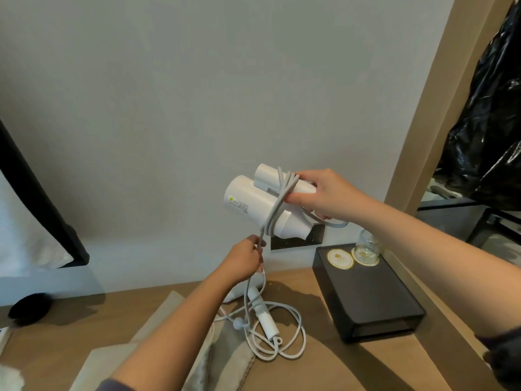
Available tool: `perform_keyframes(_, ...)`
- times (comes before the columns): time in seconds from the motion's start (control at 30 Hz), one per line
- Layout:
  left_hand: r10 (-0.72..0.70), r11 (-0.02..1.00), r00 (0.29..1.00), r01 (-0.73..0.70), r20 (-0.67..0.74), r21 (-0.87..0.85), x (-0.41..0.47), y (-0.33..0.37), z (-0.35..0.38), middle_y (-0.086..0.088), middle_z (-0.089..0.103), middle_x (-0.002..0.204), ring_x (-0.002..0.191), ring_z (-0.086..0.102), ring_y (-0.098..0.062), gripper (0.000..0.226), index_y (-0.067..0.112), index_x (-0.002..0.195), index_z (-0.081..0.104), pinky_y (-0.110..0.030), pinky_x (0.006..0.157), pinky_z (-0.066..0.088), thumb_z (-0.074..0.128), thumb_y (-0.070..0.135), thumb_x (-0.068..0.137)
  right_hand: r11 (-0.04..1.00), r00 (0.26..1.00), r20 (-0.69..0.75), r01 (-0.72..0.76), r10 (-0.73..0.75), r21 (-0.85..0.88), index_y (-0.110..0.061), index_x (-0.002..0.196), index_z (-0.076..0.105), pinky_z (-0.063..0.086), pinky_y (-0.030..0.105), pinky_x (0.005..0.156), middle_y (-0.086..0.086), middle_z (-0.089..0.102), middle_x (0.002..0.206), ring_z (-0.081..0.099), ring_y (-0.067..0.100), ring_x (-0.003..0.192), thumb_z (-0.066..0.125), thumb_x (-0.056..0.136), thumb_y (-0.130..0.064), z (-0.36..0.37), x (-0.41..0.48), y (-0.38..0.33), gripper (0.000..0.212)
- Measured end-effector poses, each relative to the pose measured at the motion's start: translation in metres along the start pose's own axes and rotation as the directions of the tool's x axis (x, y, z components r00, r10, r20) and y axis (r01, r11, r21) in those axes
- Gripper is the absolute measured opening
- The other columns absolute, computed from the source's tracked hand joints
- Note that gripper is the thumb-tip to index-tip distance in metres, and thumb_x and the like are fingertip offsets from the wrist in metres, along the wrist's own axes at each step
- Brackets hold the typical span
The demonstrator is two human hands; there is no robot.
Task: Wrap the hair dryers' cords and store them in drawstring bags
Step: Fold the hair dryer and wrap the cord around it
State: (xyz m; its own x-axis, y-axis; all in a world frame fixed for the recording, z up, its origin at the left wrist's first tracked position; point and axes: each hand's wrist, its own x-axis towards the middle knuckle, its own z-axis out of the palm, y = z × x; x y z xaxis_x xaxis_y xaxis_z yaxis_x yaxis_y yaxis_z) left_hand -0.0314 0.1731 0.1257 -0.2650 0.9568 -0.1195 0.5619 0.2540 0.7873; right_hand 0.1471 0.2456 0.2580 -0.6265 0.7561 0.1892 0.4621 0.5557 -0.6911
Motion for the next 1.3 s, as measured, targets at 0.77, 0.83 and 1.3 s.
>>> perform_keyframes(0.77,0.367,0.763,0.928,-0.339,0.063,0.55,-0.058,0.035,-0.046,0.005,0.048,0.061,0.066,0.049,-0.019,0.035,0.02,0.067,0.045,-0.035,0.058,0.037,0.043,0.037,0.098,0.831,1.0,-0.011,-0.023,0.021,-0.555,-0.033,0.12,0.057,0.053,0.038,0.073,-0.001,0.069,0.107,0.063,0.027,0.096,0.057,0.086,-0.061,0.053,0.018,0.057,0.045)
perform_keyframes(0.83,0.411,0.728,0.91,-0.365,0.056,0.58,-0.058,0.043,-0.058,0.005,0.047,0.059,0.062,0.047,-0.017,0.036,0.021,0.066,0.045,-0.035,0.058,0.039,0.044,0.04,0.097,0.783,0.998,0.055,0.015,0.025,-0.622,-0.034,0.12,0.054,0.053,0.037,0.072,0.0,0.069,0.106,0.064,0.028,0.094,0.055,0.086,-0.061,0.062,0.013,0.06,0.044)
perform_keyframes(1.3,0.459,0.67,0.878,-0.441,0.134,0.598,-0.025,0.059,-0.106,0.008,0.055,0.063,0.059,0.048,-0.008,0.026,0.02,0.079,0.064,-0.028,0.056,0.036,0.056,0.042,0.091,0.715,0.889,0.406,0.423,-0.21,-0.557,-0.037,0.144,0.03,0.045,0.033,0.066,-0.005,0.068,0.094,0.064,0.02,0.083,0.052,0.088,-0.064,0.078,-0.035,0.056,0.066)
